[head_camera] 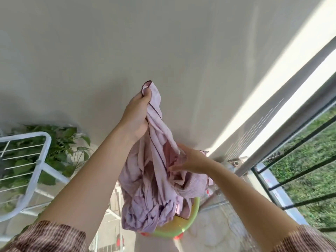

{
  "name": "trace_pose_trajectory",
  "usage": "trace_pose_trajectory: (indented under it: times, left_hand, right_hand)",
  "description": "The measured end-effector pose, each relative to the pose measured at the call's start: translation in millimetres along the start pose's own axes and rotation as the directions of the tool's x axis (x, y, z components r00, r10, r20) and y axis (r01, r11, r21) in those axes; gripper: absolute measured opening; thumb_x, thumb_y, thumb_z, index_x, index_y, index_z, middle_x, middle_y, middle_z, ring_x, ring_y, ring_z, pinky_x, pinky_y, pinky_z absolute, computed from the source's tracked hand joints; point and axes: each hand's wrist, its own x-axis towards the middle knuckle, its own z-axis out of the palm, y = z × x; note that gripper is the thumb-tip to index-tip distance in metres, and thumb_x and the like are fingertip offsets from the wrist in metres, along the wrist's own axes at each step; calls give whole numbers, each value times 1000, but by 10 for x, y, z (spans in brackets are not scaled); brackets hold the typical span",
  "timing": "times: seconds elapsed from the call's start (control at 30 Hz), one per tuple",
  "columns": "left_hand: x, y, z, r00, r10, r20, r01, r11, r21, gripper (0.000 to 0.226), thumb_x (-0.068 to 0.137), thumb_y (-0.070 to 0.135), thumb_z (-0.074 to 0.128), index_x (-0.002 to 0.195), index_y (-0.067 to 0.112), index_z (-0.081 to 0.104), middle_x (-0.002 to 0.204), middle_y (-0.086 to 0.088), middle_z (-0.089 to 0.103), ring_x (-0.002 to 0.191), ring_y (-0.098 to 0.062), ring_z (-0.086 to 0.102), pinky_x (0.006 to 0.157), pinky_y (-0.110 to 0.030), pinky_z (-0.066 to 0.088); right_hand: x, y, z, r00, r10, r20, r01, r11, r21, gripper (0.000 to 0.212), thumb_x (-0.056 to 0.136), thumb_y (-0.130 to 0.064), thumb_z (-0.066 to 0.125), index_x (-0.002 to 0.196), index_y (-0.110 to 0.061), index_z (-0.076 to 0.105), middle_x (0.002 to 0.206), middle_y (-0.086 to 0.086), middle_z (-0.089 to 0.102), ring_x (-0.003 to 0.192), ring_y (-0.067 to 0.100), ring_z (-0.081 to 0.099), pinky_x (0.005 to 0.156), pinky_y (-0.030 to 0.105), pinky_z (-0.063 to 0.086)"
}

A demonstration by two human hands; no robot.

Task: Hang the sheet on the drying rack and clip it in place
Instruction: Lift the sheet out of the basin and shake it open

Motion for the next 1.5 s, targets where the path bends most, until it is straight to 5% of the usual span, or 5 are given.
trace_pose_trajectory:
  times: [0.17,0.5,0.8,1.03,1.5]
  left_hand:
    - [-48,369,-57,994,70,86,-73,997,37,29,102,33,34,91,25,60,97,4,63,97,-9,62,93,-28,46]
    - [131,-6,-698,966,24,-256,90,902,423,34,94,33,49,64,18,50,71,-6,50,62,-17,45,52,-25,31]
    - [47,-539,-1083,969,-177,-171,221,316,923,23,85,25,60,67,13,61,72,-19,63,70,-30,57,56,-29,33]
    - [-23,-115,-317,948,-237,213,178,948,265,27,94,36,50,95,21,72,116,0,68,91,-13,66,79,-25,53]
    - [-252,3,-52,980,61,189,-162,797,582,27,85,41,61,94,18,70,96,-17,73,93,-26,69,90,-36,52]
  right_hand:
    - [146,-39,-177,955,91,-283,-73,995,72,34,89,-23,55,59,-9,47,57,3,43,64,20,41,54,30,32]
    - [-506,-1017,-1636,867,-405,-291,488,573,658,44,77,0,71,119,-8,59,81,4,61,73,15,64,68,23,53]
    - [-280,-824,-1432,788,-429,-441,135,820,-557,15,83,-10,53,78,-3,66,79,15,65,77,36,61,67,41,50]
    - [-441,-1125,-1365,640,-568,-518,487,821,-298,42,60,12,51,92,-9,68,85,1,71,82,19,64,72,31,51]
    - [-123,-140,-892,934,-314,-171,351,714,606,73,52,6,59,123,-8,57,122,5,63,115,26,56,94,39,48]
